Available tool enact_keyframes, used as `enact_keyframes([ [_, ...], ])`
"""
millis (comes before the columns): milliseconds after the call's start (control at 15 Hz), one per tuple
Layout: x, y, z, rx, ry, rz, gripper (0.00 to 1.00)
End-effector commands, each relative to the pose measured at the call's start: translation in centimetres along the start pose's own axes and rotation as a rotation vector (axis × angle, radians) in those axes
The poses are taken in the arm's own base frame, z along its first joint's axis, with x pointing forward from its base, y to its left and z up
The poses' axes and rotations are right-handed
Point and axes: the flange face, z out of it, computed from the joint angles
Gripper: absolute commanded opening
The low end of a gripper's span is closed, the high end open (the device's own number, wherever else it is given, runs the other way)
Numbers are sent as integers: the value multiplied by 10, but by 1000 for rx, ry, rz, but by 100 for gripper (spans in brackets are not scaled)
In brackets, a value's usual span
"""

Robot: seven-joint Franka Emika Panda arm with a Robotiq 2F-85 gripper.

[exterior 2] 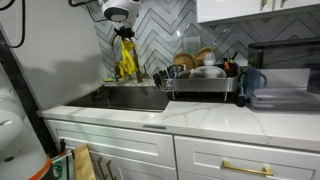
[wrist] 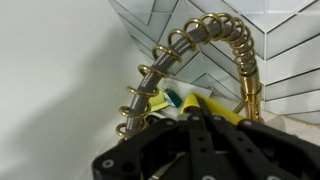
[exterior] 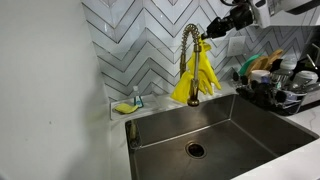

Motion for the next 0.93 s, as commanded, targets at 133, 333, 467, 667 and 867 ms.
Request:
enact_keyframes([
  [133, 23, -3, 16, -108, -25, 20, 0],
  [333, 39, -14, 27, -132, -17, -18, 0],
  [467, 32, -13, 26, -109, -5, -15, 1],
  [667, 39, -22, 32, -116, -5, -34, 1],
  [867, 39, -24, 36, -136, -21, -48, 0],
])
